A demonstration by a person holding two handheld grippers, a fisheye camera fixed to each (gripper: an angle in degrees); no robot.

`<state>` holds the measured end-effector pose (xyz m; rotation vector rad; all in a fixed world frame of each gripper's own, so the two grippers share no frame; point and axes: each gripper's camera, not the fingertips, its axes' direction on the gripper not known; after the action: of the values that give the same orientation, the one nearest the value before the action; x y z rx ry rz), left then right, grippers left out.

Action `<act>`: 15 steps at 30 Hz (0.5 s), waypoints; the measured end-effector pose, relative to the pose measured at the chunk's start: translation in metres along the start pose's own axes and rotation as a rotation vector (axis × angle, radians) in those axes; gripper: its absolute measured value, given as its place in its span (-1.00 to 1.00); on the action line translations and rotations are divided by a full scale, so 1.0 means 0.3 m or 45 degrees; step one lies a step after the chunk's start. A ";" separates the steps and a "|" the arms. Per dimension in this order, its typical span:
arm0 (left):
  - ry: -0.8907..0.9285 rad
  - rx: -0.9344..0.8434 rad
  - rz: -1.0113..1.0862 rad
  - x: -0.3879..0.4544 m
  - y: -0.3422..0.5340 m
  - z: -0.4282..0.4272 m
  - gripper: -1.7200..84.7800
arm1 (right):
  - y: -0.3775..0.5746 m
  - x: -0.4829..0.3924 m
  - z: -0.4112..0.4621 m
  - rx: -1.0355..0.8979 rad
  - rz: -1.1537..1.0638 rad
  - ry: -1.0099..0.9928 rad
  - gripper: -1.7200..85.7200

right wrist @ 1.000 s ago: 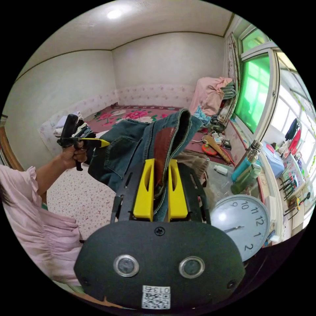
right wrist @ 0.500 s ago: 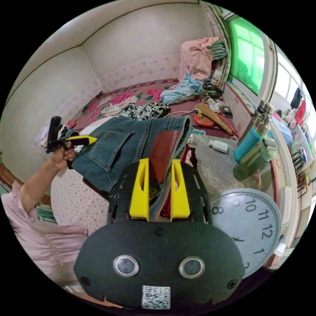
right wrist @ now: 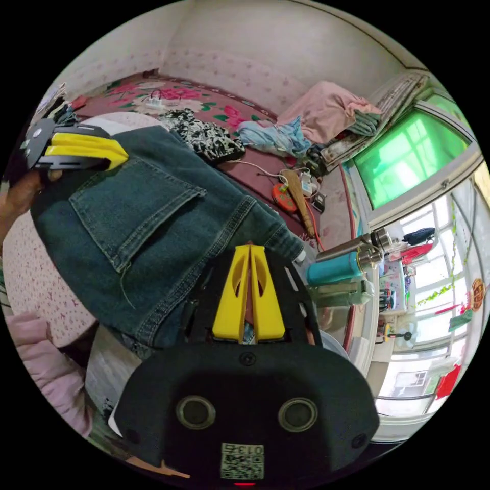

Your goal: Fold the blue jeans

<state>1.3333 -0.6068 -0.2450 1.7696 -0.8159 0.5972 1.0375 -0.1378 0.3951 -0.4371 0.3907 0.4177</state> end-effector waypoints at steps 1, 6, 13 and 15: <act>-0.011 -0.019 0.016 0.014 -0.021 0.015 -0.95 | -0.015 0.021 0.028 -0.015 0.037 -0.025 -0.96; 0.070 -0.077 -0.012 0.003 -0.080 0.057 -0.96 | -0.045 0.013 0.091 -0.022 0.051 -0.002 -0.96; 0.046 0.077 -0.124 -0.008 0.059 -0.070 -0.97 | -0.022 -0.027 -0.017 0.175 0.135 0.008 -0.96; 0.041 0.173 -0.165 -0.023 0.156 -0.147 -0.96 | 0.003 -0.029 -0.101 0.327 0.177 -0.013 -0.96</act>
<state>1.2923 -0.5738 -0.2074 1.9149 -0.6456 0.6055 1.0216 -0.1544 0.3733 -0.1580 0.4602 0.4970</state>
